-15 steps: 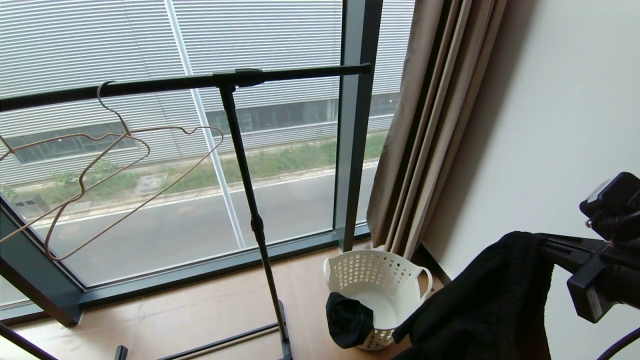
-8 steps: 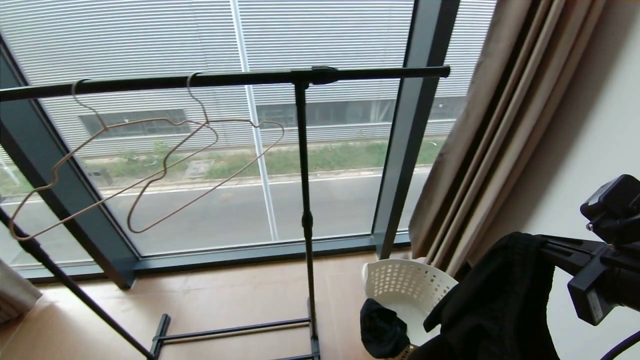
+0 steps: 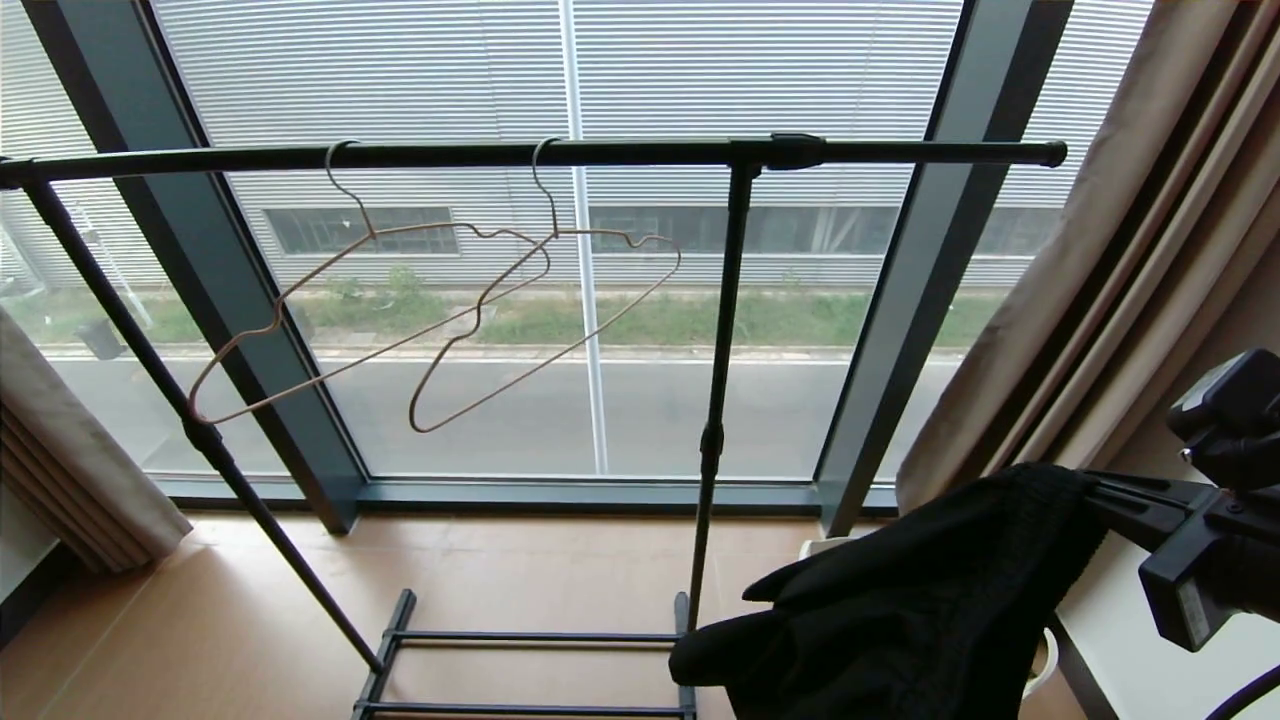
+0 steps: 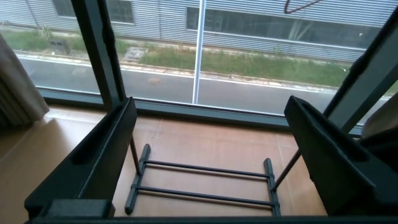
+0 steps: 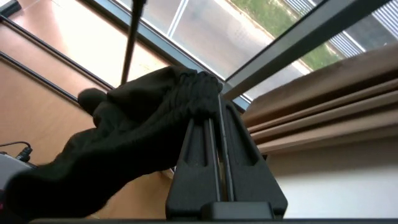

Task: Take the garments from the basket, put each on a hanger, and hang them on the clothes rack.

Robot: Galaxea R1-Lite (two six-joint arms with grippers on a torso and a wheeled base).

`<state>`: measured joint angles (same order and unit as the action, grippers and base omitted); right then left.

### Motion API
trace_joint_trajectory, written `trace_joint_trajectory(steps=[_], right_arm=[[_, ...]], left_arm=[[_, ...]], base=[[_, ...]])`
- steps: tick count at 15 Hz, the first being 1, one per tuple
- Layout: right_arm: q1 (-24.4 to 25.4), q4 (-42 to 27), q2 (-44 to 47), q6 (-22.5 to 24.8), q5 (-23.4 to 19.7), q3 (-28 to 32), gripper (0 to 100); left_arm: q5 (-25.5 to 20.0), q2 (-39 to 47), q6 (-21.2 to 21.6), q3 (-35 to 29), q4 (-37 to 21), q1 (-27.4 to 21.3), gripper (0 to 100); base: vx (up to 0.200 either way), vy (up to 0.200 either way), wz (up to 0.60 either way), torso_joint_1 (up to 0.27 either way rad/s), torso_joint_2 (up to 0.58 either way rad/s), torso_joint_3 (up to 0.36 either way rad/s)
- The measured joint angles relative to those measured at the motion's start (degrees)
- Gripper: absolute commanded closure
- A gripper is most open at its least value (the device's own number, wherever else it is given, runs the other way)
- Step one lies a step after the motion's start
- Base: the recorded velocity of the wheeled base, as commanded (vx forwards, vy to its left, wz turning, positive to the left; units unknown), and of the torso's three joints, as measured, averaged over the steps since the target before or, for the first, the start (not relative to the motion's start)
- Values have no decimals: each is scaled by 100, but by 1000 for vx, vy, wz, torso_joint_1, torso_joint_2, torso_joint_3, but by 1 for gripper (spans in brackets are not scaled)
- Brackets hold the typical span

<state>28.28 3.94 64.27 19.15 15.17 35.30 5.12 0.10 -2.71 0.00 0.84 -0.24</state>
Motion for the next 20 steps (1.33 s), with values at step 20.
trace_joint_trajectory(steps=[20], right_arm=[[10,0,-29,-5,-39,-2,100]], left_arm=[[2,0,-11,0,-5,0,0]], base=[[-90,110,0,1,2,1]])
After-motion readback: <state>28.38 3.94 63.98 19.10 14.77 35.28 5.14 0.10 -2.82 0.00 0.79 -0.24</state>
